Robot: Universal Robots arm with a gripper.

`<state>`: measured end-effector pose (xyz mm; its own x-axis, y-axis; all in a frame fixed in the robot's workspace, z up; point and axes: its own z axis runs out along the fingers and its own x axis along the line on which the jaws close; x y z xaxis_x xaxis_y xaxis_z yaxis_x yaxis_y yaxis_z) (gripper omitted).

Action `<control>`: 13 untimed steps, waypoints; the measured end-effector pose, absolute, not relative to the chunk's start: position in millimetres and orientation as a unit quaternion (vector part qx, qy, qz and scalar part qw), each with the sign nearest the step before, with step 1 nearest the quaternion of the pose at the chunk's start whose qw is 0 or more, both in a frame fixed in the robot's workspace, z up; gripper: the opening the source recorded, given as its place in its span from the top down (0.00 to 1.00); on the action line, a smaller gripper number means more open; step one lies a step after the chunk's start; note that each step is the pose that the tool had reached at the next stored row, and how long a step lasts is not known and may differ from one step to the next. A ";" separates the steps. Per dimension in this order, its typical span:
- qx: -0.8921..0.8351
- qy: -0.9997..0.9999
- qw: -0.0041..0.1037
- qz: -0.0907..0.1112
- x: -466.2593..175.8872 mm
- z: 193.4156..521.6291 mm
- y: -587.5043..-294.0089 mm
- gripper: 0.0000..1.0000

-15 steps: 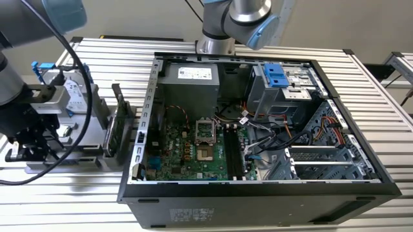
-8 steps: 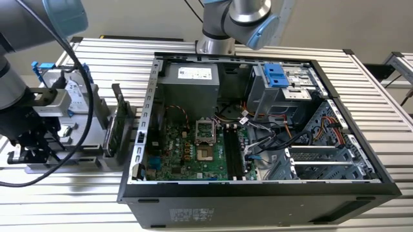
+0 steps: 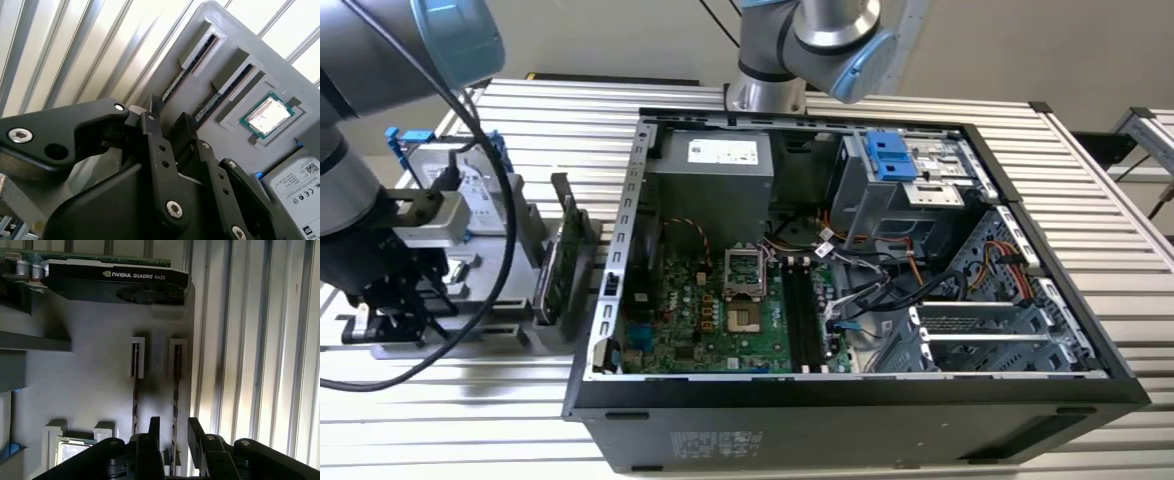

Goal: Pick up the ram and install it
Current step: 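Pick up the ram and move it above insertion slot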

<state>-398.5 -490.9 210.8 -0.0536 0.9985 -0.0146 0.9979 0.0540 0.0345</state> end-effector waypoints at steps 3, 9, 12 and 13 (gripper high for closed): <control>0.688 0.726 0.017 0.007 -398.5 207.9 -490.9 0.00; 0.688 0.726 0.017 0.007 -398.6 202.3 -490.9 0.00; 0.688 0.726 0.017 0.007 -398.5 199.8 -490.9 0.00; 0.688 0.726 0.017 0.007 -398.5 199.0 -491.0 0.00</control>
